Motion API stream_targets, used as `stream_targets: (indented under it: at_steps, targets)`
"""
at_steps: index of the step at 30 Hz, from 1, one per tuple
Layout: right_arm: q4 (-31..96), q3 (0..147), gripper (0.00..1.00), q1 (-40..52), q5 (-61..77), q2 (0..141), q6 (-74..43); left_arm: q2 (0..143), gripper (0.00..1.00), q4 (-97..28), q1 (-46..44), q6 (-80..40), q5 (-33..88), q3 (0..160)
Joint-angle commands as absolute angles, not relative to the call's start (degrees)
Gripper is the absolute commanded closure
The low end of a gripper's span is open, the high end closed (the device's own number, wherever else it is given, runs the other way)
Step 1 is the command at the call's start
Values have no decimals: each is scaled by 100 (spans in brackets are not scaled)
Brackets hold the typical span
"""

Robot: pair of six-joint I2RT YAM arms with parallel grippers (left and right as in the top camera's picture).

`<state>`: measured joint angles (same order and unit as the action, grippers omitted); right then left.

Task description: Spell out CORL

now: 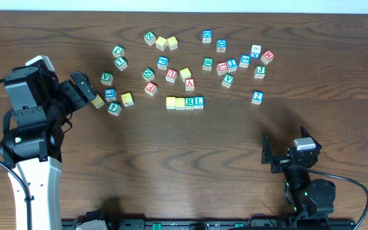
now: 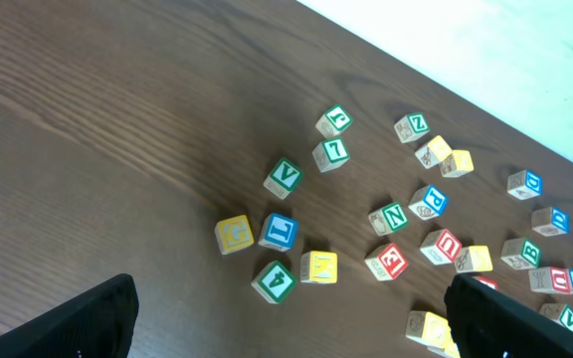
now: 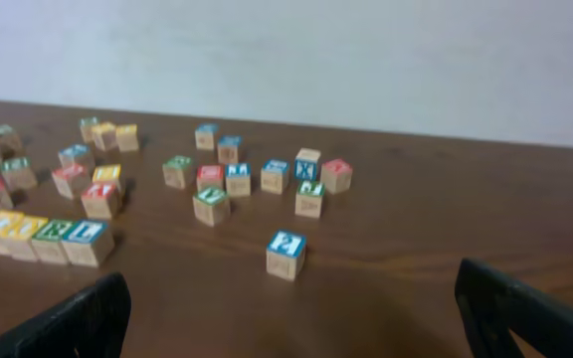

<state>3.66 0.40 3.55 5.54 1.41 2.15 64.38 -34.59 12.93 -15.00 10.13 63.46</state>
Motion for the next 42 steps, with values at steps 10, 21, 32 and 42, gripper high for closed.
stream_targets:
  at_steps: [10,21,32,42]
  targets:
    - [390,32,1,346,504,38,222,6440,2,-3472,1310,-1525,980,6436]
    - [390,32,1,346,504,38,224,6440,2,-3472,1310,-1525,980,6436]
    - [390,32,1,346,504,38,224,6265,2,-3487,1267,-1245,976,6250]
    - [390,32,1,346,504,38,224,3972,2,-626,945,-261,519,3317]
